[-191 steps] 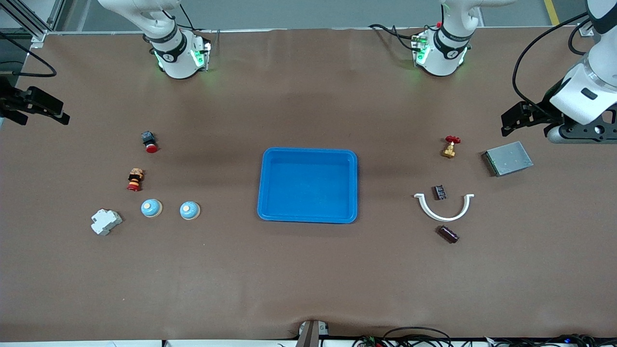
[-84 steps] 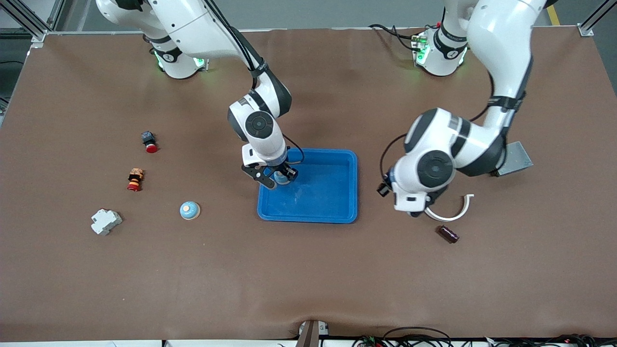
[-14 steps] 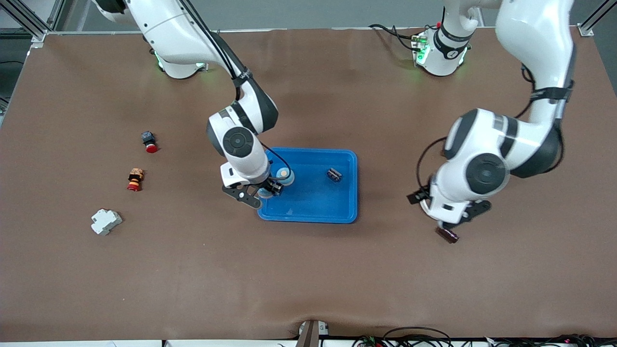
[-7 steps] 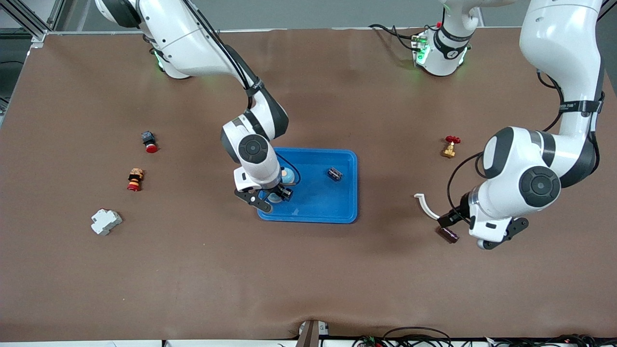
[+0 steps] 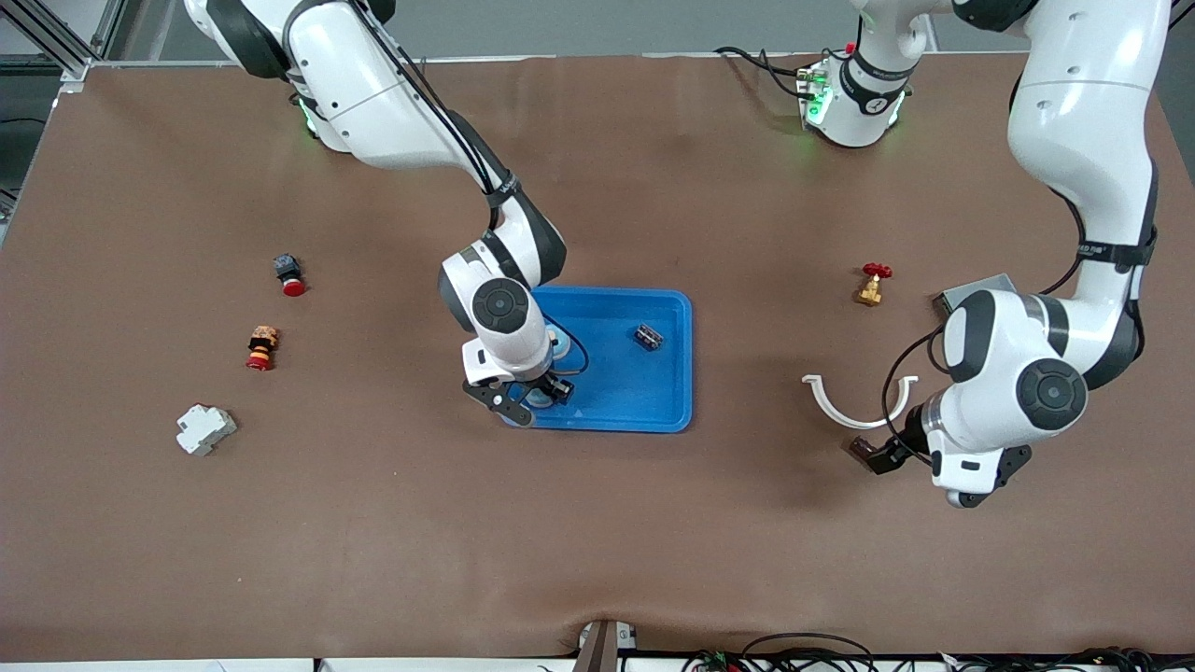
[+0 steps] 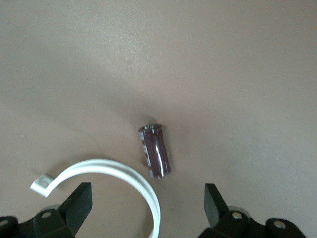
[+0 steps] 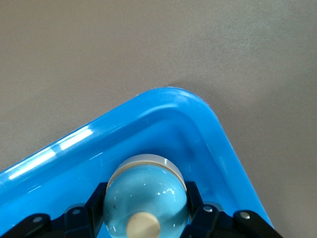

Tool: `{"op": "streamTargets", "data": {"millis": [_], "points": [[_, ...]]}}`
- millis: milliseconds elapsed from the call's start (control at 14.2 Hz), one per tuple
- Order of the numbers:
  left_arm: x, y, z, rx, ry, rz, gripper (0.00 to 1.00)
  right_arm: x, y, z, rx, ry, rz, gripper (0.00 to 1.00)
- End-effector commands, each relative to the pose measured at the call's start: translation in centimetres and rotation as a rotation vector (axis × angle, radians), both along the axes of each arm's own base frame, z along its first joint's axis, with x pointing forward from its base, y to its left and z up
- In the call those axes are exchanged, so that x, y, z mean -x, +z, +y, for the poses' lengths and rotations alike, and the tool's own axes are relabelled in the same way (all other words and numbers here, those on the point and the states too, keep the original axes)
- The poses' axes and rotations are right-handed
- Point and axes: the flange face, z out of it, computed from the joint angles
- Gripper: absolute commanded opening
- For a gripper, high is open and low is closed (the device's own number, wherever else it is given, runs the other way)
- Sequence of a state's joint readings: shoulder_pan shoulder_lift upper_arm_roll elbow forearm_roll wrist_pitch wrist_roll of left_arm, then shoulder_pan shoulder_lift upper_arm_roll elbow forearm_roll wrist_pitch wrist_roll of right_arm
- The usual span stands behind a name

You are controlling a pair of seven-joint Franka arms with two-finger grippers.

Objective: Place electrolytic capacitor and blue bell in tray
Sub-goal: 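Release the bell in the tray while the left gripper grasps the capacitor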

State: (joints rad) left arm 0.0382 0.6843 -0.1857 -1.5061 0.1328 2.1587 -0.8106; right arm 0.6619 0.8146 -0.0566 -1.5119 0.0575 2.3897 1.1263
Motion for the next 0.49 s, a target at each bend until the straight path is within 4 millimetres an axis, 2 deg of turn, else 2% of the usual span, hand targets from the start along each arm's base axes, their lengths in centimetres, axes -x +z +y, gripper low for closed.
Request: {"op": "streamTargets", "data": {"millis": [0, 141, 423], "points": [[-0.4, -1.9, -0.4, -0.031, 0.028, -0.021, 1.00, -0.5, -0.2, 0.5, 0.003, -0.017, -0.026, 0.00], [-0.9, -3.2, -1.6, -0.024, 0.054, -0.033, 1.00, -0.5, -0.3, 0.4, 0.003, -0.018, -0.026, 0.00], [-1.0, -4.2, -1.4, -0.024, 0.059, -0.027, 1.00, -0.6, -0.5, 0.1, 0.016, -0.010, -0.030, 0.00]]}}
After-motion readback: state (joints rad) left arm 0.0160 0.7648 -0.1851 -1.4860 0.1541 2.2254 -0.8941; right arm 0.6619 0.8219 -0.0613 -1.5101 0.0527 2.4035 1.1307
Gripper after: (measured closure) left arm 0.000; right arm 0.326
